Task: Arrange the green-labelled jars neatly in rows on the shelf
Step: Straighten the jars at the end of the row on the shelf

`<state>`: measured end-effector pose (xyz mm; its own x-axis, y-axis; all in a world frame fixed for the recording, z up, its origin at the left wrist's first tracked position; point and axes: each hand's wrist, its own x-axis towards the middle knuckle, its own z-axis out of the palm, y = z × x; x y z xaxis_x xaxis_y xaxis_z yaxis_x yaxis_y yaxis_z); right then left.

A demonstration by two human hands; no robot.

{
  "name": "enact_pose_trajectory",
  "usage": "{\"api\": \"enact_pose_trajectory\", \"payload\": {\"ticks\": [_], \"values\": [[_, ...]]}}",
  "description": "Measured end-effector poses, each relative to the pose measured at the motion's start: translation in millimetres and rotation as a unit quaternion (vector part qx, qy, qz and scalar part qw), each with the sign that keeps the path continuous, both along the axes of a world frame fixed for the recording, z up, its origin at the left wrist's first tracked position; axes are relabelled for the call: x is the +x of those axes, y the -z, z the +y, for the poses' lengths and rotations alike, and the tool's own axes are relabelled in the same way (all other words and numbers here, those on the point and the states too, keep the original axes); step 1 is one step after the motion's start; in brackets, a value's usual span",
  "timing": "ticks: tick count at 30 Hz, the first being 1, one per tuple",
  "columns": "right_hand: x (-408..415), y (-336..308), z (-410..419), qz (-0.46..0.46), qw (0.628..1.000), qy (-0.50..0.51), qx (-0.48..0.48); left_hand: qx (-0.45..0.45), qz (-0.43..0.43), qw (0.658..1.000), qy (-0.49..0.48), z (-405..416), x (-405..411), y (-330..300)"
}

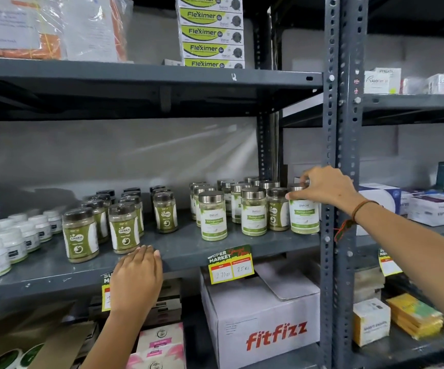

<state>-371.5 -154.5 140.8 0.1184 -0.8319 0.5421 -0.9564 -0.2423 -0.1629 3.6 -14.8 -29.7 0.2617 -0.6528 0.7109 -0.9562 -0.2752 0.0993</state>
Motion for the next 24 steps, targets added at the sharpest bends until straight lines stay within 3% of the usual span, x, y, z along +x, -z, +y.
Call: {"api": "enact_pose_trajectory", "payload": {"ticks": [20,24], "values": [[7,3,-8,0.098,0.993,0.059,0.028,0.010,0.005,1.000,-0.011,6,-5,-3],[8,4,-3,0.140,0.988,0.072,-0.009,0.013,0.006,1.000,-0.006,6,-4,-3]]}}
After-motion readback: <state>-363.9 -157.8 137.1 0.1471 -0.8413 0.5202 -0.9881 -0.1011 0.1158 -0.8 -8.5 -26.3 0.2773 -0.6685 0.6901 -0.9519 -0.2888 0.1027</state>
